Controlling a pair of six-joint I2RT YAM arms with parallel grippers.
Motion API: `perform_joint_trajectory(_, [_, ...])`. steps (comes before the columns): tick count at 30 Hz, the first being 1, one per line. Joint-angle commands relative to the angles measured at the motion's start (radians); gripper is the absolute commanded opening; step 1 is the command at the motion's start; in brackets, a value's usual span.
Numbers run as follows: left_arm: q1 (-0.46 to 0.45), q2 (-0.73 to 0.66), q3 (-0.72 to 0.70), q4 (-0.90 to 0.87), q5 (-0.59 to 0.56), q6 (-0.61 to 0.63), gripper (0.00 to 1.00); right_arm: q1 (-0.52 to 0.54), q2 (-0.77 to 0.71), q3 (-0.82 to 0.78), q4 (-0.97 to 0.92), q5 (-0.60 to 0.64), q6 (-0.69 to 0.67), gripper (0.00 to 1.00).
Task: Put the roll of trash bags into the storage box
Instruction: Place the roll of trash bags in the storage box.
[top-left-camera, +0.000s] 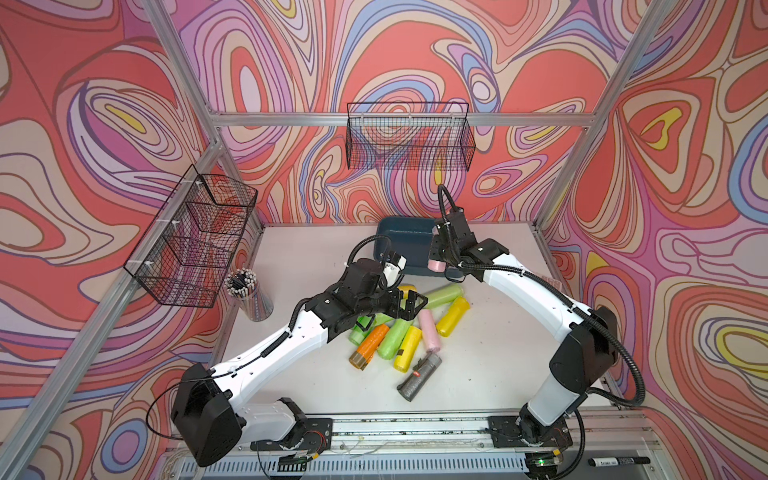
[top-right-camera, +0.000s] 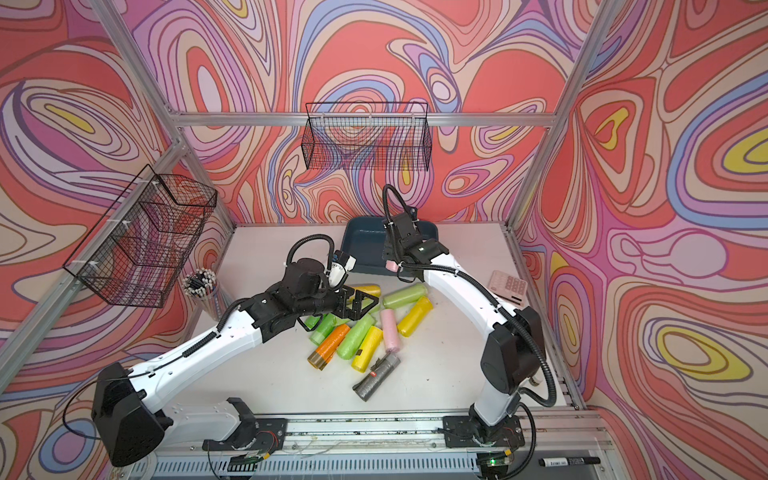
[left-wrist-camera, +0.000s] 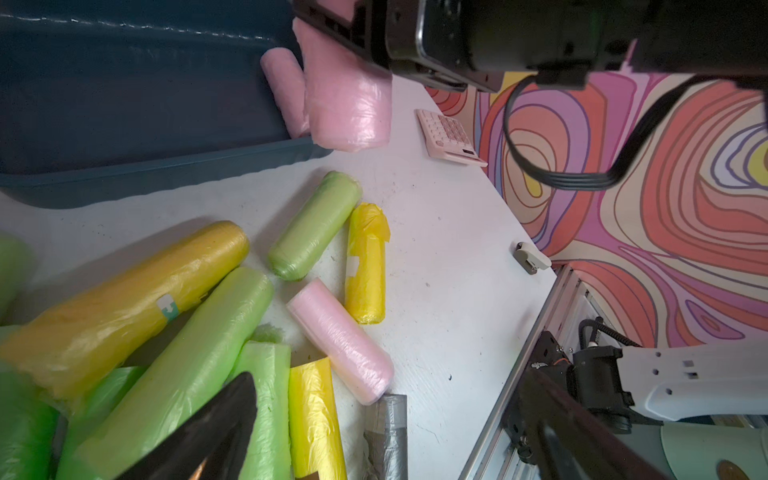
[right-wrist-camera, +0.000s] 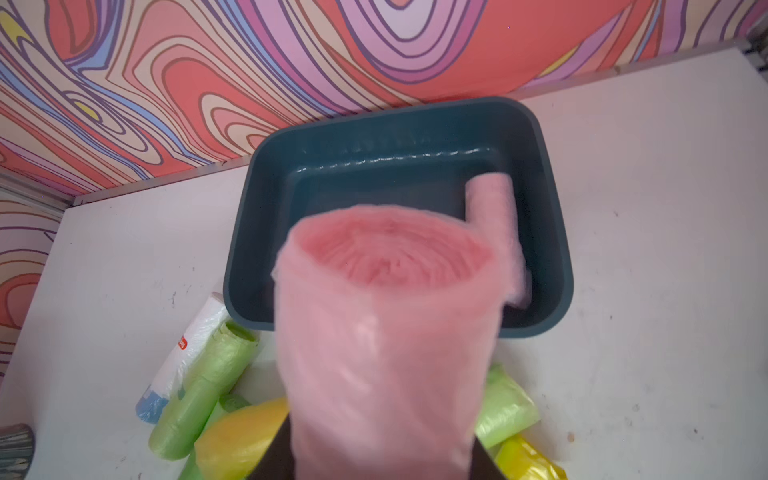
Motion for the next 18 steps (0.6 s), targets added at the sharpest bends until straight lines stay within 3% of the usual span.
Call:
perform_joint_trajectory(1, [-0.003, -0.008, 0.022, 0.055, -0.002, -0.032, 1.00, -0.013, 0.026, 0.046, 0.056, 0.037, -0.115, 0.00])
perform_joint_trajectory(7, [-0.003, -0.012, 0.018, 0.087, -0.011, -0.059, 1.00, -0.033, 0.093, 0.073, 0.147, 0.005, -0.199, 0.00])
perform_joint_trajectory(13, [-0.002, -0.014, 0.010, 0.110, -0.006, -0.084, 1.00, -0.086, 0.182, 0.139, 0.156, -0.058, -0.197, 0.00])
perform_joint_trajectory(18, [-0.003, -0.021, 0.004, 0.116, -0.006, -0.099, 1.00, -0.111, 0.269, 0.186, 0.157, -0.035, -0.198, 0.00])
